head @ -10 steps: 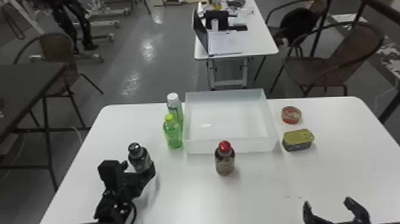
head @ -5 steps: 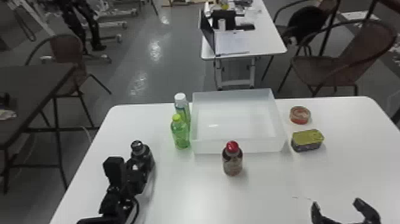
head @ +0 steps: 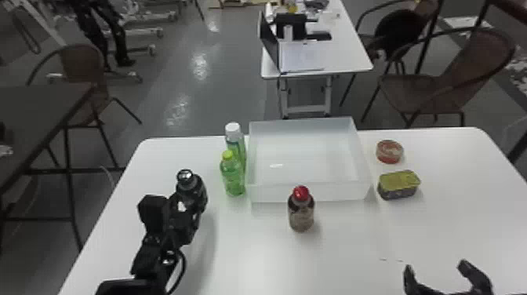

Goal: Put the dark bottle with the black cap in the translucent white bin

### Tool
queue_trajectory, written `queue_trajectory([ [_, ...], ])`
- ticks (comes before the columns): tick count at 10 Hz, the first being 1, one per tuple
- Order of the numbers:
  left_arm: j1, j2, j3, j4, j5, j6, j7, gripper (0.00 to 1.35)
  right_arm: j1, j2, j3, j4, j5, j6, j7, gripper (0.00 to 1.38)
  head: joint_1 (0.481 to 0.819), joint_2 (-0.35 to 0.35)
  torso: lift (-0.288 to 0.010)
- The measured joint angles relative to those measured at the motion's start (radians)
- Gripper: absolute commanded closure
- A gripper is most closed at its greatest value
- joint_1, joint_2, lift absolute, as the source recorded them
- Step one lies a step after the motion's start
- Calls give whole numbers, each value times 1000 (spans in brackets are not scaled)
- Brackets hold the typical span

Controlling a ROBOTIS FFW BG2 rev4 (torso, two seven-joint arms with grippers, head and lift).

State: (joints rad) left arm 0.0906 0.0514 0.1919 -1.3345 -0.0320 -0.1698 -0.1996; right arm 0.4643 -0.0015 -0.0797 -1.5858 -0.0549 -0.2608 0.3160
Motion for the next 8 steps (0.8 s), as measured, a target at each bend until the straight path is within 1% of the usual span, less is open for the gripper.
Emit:
queue_trajectory([
  [1,21,-22,-10,-85,-15,30,-2,806,0,0,0,1,-2,0,0,139,695,113,-34],
  [2,25,-32,-32,-143,-11,46,-13,808,0,0,0,2,-3,0,0,139,695,92,-33],
  [3,13,-22,-71,-177,13,62,-27,809,0,0,0,3,-3,0,1,139,695,62,-33],
  [5,-49,34,-179,-187,84,111,-43,809,-6,0,0,6,-3,0,6,139,695,7,-33],
  [6,-95,55,-225,-161,108,142,-85,809,-9,0,1,8,-2,0,7,139,695,-21,-33],
  [7,-153,59,-251,-115,98,171,-158,809,-11,0,3,10,-3,0,7,139,695,-38,-33],
  [8,-217,51,-263,-56,47,194,-227,809,-12,0,4,12,-3,0,7,139,695,-60,-33],
])
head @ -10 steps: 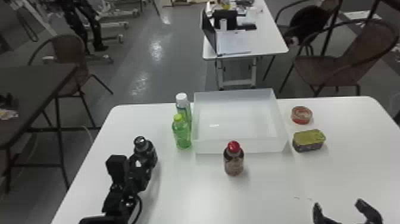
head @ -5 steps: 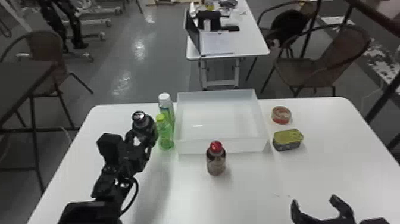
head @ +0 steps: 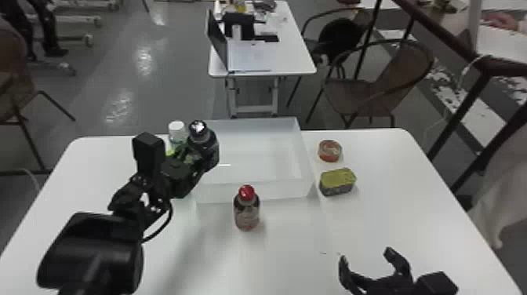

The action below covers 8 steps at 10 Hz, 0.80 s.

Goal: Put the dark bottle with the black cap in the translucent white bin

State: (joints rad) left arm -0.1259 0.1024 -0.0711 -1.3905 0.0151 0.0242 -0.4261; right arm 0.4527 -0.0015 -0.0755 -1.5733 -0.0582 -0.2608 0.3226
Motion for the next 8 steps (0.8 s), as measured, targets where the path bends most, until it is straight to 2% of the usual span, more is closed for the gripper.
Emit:
queue_trajectory([
  [1,-69,-17,-8,82,-63,3,-53,809,-1,0,0,2,-1,0,0,139,695,-79,-33],
  [3,-183,-52,-12,256,-175,-24,-115,809,-7,0,2,7,-1,0,1,139,695,-104,-33],
  [5,-258,-60,-13,364,-290,-14,-152,802,-14,0,6,15,-1,0,1,139,695,-106,-33],
  [7,-305,-54,-13,424,-384,1,-156,481,-19,0,8,23,-5,0,1,139,695,-91,-33],
  [8,-312,-53,0,436,-411,-2,-146,384,-22,0,9,27,-9,0,1,139,695,-80,-33],
])
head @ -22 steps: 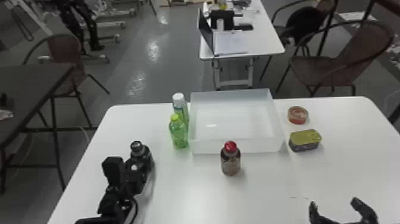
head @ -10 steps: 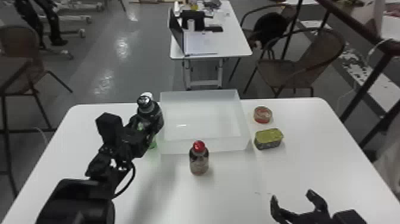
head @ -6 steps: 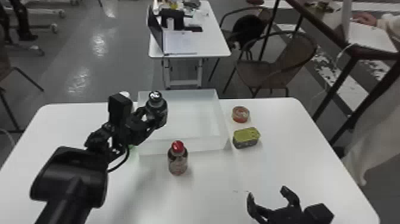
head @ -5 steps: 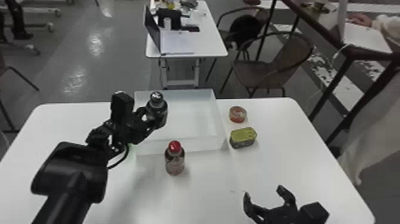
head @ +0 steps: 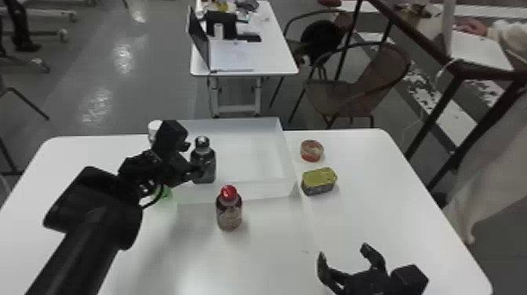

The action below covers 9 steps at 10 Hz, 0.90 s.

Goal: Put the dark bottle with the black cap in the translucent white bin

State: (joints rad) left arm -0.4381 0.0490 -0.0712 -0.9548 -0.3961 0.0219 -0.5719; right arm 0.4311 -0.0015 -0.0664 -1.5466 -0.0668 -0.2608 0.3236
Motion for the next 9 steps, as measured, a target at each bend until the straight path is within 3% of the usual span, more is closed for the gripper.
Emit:
queue_trajectory([
  [4,12,-5,24,-32,18,-51,10,337,2,0,0,-1,-6,0,3,139,695,-78,-33],
  [7,172,-31,131,-260,82,-61,27,341,6,0,0,-6,-7,0,3,139,695,-48,-33],
  [9,306,-31,183,-388,155,-70,68,341,10,0,0,-12,-7,0,3,139,695,-19,-33],
])
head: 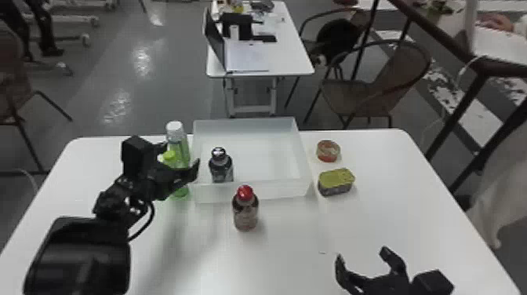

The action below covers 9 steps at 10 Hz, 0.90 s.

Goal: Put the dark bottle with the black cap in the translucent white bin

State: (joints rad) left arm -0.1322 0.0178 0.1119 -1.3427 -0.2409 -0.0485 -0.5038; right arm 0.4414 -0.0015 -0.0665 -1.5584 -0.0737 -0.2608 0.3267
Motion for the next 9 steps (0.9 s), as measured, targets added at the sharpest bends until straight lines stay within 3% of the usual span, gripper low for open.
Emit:
queue_trajectory([
  [2,156,3,44,-101,121,-58,69,341,2,0,0,-9,5,0,0,139,695,30,-33],
  [4,341,-9,78,-213,239,-141,213,341,10,0,0,-17,7,0,-1,139,695,79,-33],
  [6,493,-16,55,-261,335,-261,361,341,30,0,-1,-34,8,0,-5,139,695,127,-33],
  [9,610,-16,-16,-256,381,-416,544,341,65,0,-3,-68,14,-4,-24,139,695,141,-33],
])
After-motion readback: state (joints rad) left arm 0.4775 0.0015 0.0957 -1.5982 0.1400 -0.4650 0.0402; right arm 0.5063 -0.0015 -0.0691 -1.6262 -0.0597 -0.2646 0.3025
